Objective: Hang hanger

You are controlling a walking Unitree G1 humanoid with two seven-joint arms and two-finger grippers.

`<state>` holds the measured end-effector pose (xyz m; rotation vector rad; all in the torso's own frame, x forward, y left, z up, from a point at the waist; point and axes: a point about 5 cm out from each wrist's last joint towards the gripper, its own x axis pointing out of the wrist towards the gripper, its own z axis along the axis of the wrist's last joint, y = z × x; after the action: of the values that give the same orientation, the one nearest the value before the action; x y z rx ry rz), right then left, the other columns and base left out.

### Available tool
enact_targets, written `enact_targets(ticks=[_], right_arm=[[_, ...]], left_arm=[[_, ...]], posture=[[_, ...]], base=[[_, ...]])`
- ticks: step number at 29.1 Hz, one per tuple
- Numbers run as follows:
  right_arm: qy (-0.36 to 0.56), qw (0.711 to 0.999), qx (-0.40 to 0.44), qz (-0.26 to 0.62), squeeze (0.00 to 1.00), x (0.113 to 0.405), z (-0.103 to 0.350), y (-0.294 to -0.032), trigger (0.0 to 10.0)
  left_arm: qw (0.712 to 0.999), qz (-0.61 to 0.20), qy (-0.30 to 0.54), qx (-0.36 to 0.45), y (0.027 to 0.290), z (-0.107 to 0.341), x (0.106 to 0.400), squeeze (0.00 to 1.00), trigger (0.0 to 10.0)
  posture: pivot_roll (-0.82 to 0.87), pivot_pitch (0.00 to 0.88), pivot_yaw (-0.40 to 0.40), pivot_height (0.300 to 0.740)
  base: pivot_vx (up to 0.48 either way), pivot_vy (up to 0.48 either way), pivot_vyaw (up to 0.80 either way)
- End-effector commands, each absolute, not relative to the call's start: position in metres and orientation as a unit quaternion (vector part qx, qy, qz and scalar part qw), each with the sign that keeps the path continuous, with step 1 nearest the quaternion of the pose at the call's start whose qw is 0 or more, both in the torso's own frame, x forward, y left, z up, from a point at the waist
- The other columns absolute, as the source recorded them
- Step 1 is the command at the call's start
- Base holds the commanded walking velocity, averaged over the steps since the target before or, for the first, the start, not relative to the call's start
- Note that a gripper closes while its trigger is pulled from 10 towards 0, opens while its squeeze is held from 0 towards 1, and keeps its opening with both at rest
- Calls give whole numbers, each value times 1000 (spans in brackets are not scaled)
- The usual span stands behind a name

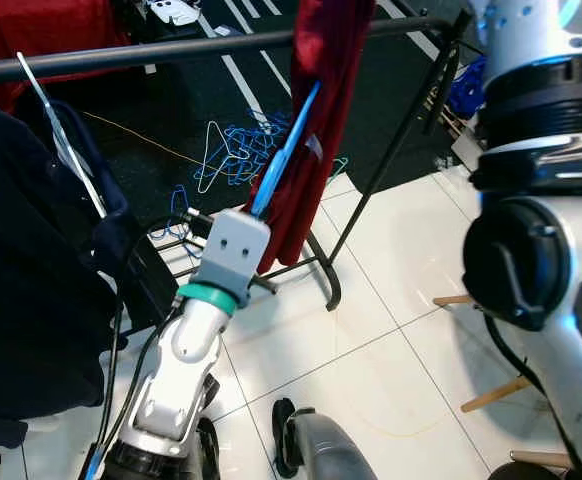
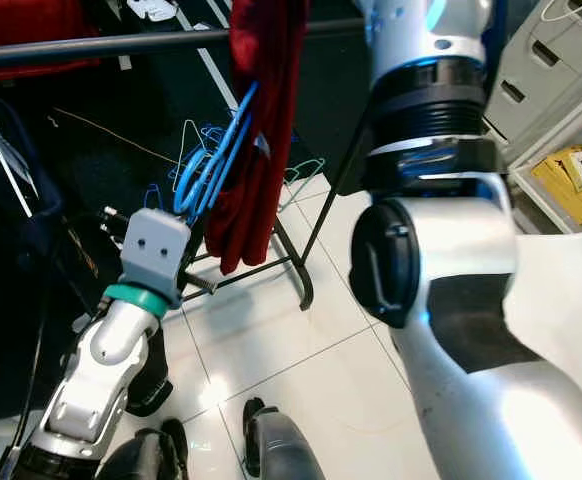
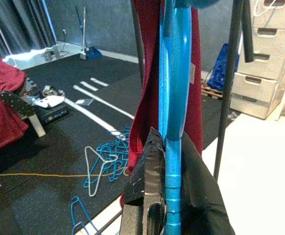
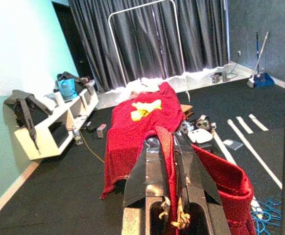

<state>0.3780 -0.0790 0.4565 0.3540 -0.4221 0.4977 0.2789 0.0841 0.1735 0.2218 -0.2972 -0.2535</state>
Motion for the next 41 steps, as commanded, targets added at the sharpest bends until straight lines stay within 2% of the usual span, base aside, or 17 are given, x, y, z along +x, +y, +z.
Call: enact_targets(ticks=[1,4,5,7,8,9,10,11,12,14,16,22,26,29,35,36,41], right_arm=[[-212,929,170,251,0,374,455,-80,10000],[-210,931,141,263,0,369,446,-80,10000],[-221,934,92,266,0,362,439,-84,10000],[-221,934,92,266,0,362,439,-84,10000],[-243,935,30,258,0,356,433,-90,10000],[-243,935,30,258,0,356,433,-90,10000],[-277,930,-45,239,0,350,431,-101,10000],[-277,930,-45,239,0,350,431,-101,10000],[-306,920,-109,219,0,346,433,-111,10000],[-306,920,-109,219,0,346,433,-111,10000],[-332,906,-179,193,0,342,439,-128,10000],[-344,901,-212,157,0,346,449,-144,10000],[-344,900,-217,154,0,344,450,-144,10000],[-349,895,-221,169,0,341,449,-141,10000],[-350,892,-211,194,0,339,448,-137,10000],[-345,887,-187,244,0,336,447,-130,10000],[-342,882,-150,287,0,331,449,-125,10000]], left_arm=[[974,-128,-154,105,78,173,278,0,10000],[976,-107,-166,92,81,181,282,0,10000],[976,-93,-180,78,85,191,283,0,10000],[976,-93,-180,78,85,191,283,0,10000],[975,-87,-193,66,90,202,281,0,10000],[975,-87,-193,66,90,202,281,0,10000],[973,-98,-202,59,98,213,274,0,10000],[973,-98,-202,59,98,213,274,0,10000],[969,-118,-208,62,107,221,264,0,10000],[969,-118,-208,62,107,221,264,0,10000],[961,-167,-210,72,117,231,248,0,10000],[944,-281,-166,35,121,227,229,0,10000],[943,-294,-158,11,121,226,230,0,10000],[934,-313,-154,-77,115,231,234,0,10000],[932,-314,-155,-92,111,231,239,0,10000],[932,-302,-163,-117,106,234,248,0,10000],[938,-287,-167,-98,100,232,257,0,10000]], posture=[[-155,124,-109,740],[-161,127,-110,740],[-160,130,-108,740],[-160,130,-108,740],[-160,131,-107,740],[-160,131,-107,740],[-157,136,-101,740],[-157,136,-101,740],[-148,140,-98,740],[-148,140,-98,740],[-141,140,-96,740],[-131,138,-101,740],[-133,134,-98,740],[-139,132,-99,740],[-145,129,-101,740],[-154,122,-101,740],[-150,119,-99,740]], base=[[0,0,0],[0,0,0],[0,0,0],[0,0,0],[0,0,0],[0,0,0],[0,0,0],[0,0,0],[0,0,0],[0,0,0],[0,0,0],[0,0,0],[0,0,0],[0,0,0],[0,0,0],[0,0,0],[0,0,0]])
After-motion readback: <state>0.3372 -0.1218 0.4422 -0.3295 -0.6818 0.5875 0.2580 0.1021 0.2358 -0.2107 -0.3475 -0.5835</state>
